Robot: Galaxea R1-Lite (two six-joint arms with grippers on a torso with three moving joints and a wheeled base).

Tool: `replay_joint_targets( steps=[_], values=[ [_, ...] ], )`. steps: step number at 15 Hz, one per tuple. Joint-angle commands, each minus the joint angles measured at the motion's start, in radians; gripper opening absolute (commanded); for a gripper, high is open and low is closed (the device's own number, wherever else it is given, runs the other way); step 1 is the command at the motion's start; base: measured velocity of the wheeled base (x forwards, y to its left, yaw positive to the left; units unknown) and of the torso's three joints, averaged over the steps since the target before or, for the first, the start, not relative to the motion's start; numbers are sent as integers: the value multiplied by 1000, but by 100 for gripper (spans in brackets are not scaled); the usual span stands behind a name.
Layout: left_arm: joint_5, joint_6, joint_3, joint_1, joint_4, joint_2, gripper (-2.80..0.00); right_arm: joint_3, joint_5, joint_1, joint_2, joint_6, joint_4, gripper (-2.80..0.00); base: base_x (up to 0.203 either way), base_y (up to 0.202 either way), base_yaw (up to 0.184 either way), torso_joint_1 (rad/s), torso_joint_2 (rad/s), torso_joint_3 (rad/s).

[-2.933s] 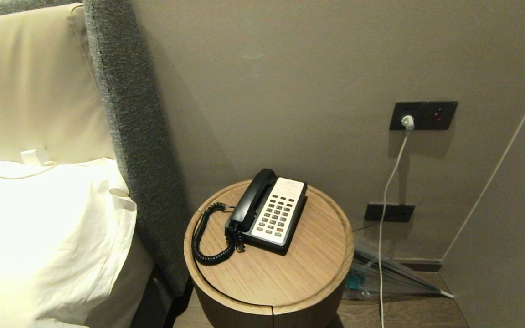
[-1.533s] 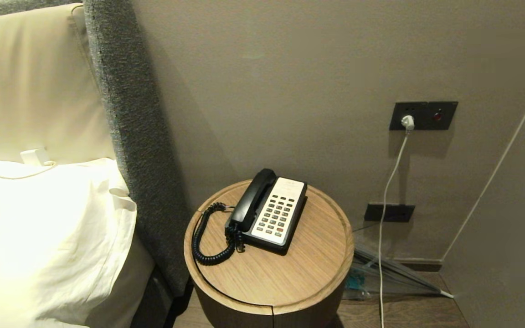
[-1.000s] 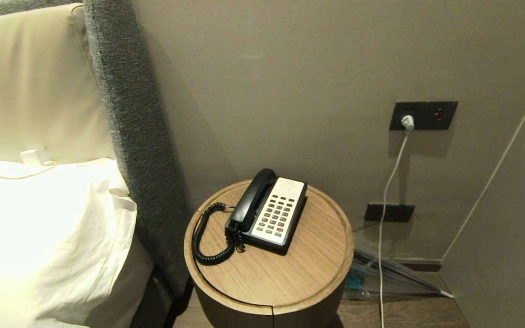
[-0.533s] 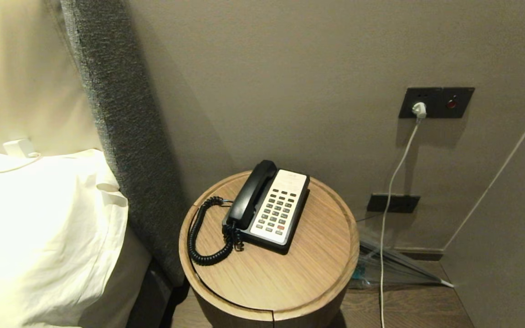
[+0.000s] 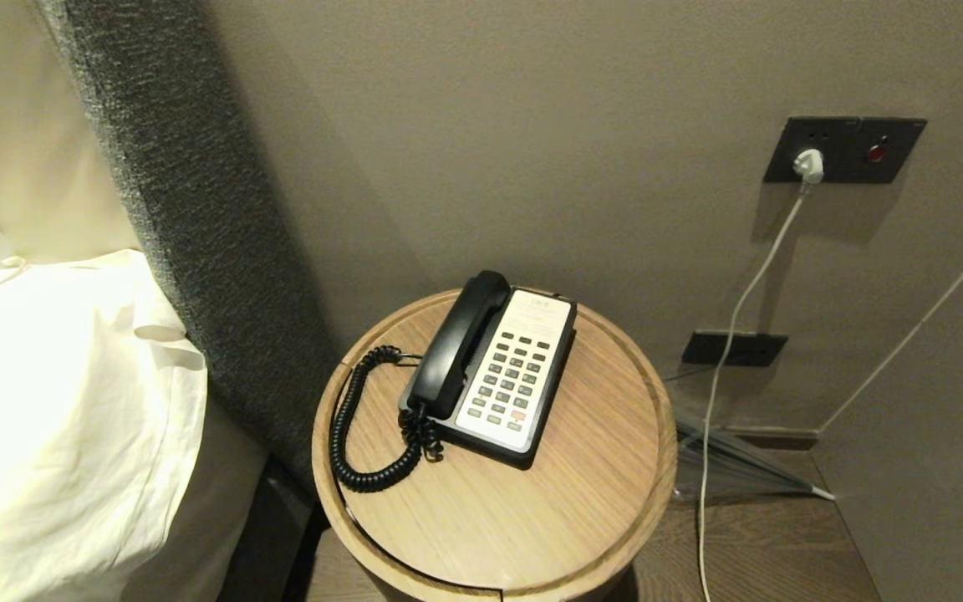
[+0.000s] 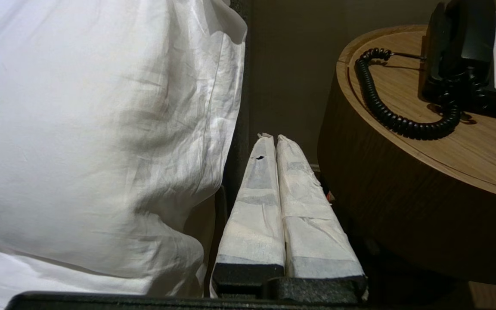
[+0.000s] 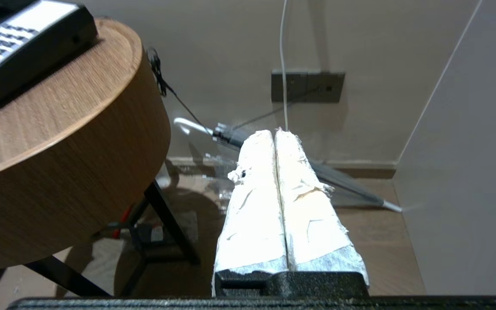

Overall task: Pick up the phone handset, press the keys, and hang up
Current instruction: Pick up the desk phone handset

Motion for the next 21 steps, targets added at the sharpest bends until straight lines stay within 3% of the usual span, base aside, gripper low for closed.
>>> replay_joint_targets(
  steps=[1, 21],
  values=[
    [0, -1, 40, 0, -1, 0, -280, 20, 0, 0, 0, 0, 0, -280, 0, 0, 0, 2, 2, -190],
    [1, 7, 40, 0, -2, 0, -280, 20, 0, 0, 0, 0, 0, -280, 0, 0, 0, 2, 4, -182]
  ],
)
